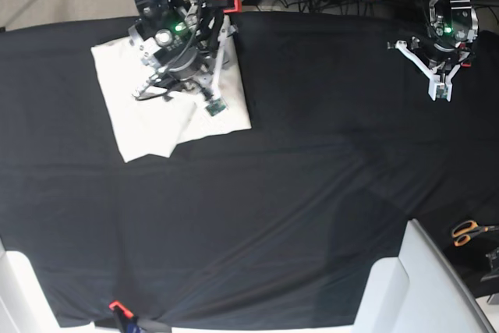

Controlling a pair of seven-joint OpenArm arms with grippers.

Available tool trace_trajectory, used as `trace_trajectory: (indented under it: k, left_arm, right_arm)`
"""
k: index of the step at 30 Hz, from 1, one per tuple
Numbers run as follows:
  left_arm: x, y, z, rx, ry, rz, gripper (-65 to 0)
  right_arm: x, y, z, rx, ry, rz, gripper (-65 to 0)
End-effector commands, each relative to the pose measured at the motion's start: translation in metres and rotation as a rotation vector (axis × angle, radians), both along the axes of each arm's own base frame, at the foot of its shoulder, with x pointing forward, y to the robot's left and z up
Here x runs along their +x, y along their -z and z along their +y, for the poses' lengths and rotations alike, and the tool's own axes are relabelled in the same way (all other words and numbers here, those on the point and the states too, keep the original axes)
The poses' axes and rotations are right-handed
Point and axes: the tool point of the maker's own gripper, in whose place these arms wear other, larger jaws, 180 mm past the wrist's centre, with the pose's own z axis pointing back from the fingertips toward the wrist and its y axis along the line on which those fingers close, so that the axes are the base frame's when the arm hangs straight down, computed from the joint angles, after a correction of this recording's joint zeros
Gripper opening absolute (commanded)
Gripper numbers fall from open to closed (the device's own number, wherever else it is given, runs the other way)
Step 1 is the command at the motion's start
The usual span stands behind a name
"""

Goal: Fold the T-shirt properly
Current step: 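Press and smooth the folded stack with the right gripper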

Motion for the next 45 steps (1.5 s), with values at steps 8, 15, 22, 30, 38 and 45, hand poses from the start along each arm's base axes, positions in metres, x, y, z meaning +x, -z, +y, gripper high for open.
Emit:
trace_trajectory:
  k: [8, 15, 22, 30, 38, 45]
  left_arm:
    - [0.009, -0.010, 0.007, 0.025, 0.009, -0.034, -65.0]
    - [0.008, -0.010, 0.008, 0.026, 0.008, -0.030, -65.0]
    - [0.009, -0.011, 0.008, 0.027, 0.009, -0.036, -65.0]
    - [0.014, -0.012, 0.008, 0.026, 0.008, -0.043, -65.0]
    - [0.013, -0.012, 0.008, 0.026, 0.007, -0.042, -65.0]
    - [0.013, -0.012, 0.008, 0.026, 0.007, -0.042, -65.0]
  right_arm:
    - [0.014, -0.037, 0.011, -0.008, -0.077, -0.132, -35.9]
    - [0.046, -0.066, -0.103, -0.222, 0.215, -0.211, -35.9]
    - [0.044, -0.032, -0.157, -0.114, 0.368, -0.124, -55.5]
    - [0.032, -0.007, -0.138, -0.047, 0.344, -0.036, -64.5]
    - [0.031, 0.012, -0.112, -0.002, 0.304, 0.002, -64.4]
    - [0.044, 0.016, -0.084, 0.045, 0.255, -0.009, -64.4]
